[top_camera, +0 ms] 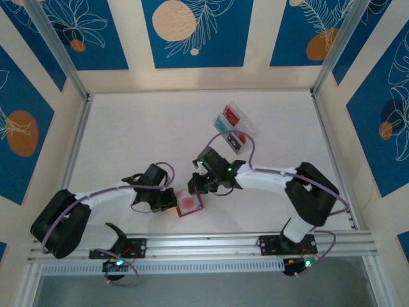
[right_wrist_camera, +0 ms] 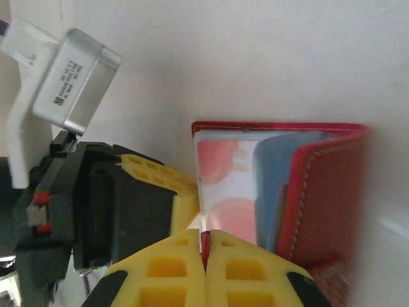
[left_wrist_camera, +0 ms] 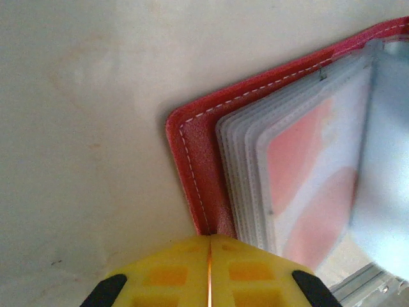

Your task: Put the credit cards into the card holder

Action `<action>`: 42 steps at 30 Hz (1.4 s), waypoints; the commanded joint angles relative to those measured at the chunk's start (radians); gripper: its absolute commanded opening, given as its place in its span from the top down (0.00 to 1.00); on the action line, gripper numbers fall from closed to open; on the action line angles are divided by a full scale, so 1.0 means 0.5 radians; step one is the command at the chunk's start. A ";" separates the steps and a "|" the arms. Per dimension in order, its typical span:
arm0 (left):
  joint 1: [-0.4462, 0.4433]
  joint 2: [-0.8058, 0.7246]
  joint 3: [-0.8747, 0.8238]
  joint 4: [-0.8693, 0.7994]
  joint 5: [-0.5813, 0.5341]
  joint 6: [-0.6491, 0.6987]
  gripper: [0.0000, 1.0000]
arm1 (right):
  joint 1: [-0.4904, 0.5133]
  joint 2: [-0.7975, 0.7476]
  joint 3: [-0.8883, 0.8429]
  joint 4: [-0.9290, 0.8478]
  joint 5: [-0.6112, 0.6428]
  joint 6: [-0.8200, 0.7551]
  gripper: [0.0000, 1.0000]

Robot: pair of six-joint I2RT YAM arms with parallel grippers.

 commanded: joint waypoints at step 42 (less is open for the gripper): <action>0.101 -0.399 0.623 -0.805 -0.156 0.304 0.85 | -0.061 0.015 0.375 -0.971 -0.015 -0.349 0.81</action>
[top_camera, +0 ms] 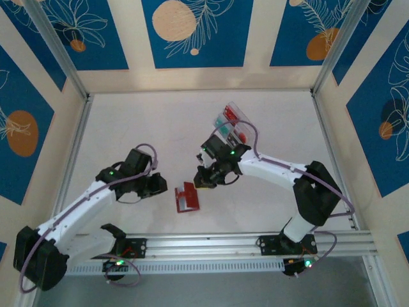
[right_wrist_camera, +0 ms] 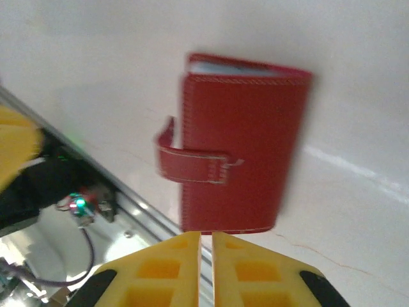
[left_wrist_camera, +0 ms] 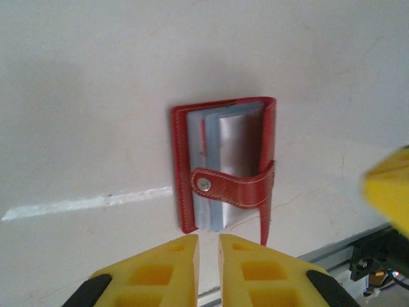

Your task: Put the credit cards into the card holder

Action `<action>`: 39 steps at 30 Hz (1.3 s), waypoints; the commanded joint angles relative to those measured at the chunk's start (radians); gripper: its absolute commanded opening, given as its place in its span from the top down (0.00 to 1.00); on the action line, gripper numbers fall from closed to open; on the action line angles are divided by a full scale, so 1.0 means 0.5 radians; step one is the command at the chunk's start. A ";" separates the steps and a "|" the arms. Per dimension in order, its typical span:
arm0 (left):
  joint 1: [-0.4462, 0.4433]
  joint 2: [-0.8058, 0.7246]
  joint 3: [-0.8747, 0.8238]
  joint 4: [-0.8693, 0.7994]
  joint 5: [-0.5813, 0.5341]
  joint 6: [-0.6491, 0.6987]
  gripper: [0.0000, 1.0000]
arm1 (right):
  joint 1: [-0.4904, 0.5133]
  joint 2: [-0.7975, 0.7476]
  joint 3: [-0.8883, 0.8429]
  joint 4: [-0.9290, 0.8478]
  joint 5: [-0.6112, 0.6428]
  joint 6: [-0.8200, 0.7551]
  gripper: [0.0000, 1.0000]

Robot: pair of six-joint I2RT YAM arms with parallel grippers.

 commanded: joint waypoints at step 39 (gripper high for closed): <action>-0.205 0.870 -0.328 0.582 0.056 0.082 0.88 | 0.037 0.246 -0.039 0.123 0.025 -0.103 0.44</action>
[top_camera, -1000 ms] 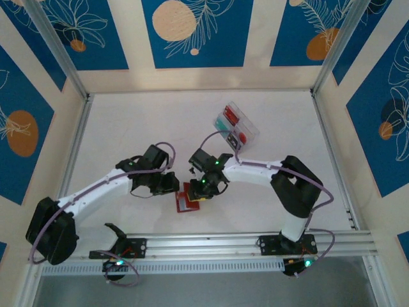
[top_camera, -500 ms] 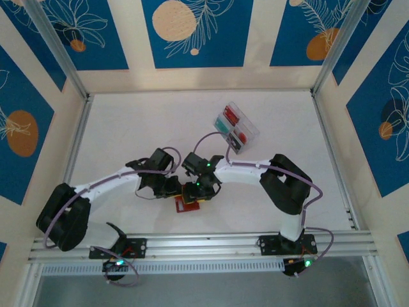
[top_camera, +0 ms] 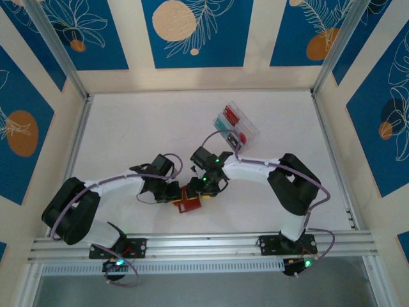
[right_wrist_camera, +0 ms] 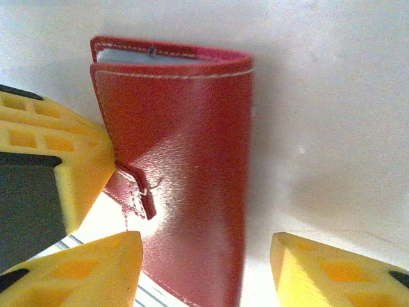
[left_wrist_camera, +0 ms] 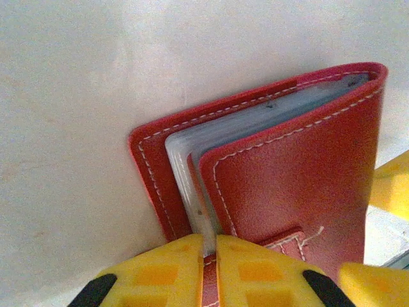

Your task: Put the credit cards into the card holder

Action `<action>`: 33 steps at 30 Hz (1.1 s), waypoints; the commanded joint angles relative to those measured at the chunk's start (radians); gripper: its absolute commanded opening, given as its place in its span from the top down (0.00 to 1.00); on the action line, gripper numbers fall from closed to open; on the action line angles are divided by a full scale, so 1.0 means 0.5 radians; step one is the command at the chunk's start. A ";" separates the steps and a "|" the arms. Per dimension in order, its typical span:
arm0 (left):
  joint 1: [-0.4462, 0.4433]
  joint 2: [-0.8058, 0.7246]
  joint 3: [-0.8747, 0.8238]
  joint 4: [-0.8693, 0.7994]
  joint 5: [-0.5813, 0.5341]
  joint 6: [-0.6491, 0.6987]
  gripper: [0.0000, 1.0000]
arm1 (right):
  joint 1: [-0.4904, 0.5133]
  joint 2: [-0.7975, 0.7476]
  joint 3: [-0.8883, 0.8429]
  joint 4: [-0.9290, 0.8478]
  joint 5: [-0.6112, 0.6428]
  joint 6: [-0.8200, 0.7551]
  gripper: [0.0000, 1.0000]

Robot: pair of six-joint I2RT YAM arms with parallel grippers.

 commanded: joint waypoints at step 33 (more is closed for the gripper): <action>0.125 -0.382 -0.078 -0.311 -0.198 -0.001 0.80 | 0.065 -0.139 0.365 -1.257 1.320 0.046 1.00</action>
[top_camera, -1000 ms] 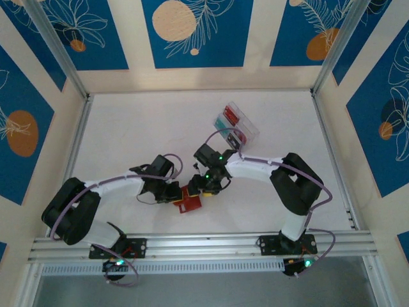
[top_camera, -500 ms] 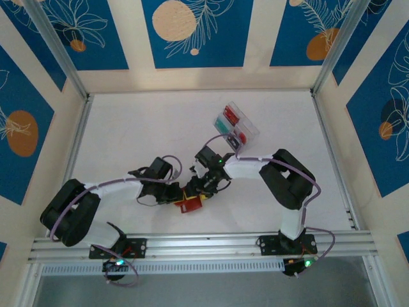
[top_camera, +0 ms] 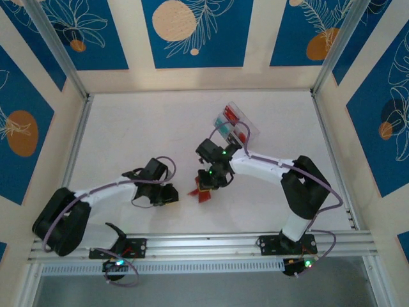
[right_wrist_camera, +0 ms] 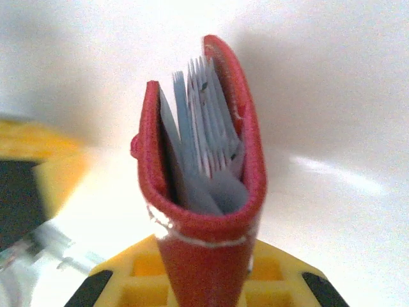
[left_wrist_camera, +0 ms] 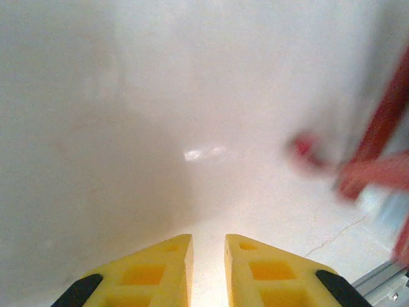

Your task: Put the credit cards into the card holder

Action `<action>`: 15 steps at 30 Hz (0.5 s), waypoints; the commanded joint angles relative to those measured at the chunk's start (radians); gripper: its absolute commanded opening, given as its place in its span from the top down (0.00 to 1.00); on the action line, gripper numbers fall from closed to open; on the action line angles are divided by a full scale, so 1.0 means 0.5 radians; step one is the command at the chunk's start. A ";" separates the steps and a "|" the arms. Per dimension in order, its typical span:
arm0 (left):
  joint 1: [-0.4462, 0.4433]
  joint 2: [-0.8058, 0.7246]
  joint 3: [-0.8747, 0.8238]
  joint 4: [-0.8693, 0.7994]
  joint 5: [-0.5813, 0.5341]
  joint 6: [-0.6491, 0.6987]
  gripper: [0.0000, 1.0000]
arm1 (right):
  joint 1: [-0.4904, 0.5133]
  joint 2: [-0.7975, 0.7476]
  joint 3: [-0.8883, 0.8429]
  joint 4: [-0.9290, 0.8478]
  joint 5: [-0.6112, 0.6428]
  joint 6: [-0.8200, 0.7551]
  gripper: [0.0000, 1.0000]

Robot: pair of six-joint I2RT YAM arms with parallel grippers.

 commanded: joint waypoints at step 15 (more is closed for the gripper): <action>0.156 -0.405 0.015 -0.397 -0.127 -0.013 0.79 | 0.453 0.795 0.858 -1.371 1.249 0.286 0.71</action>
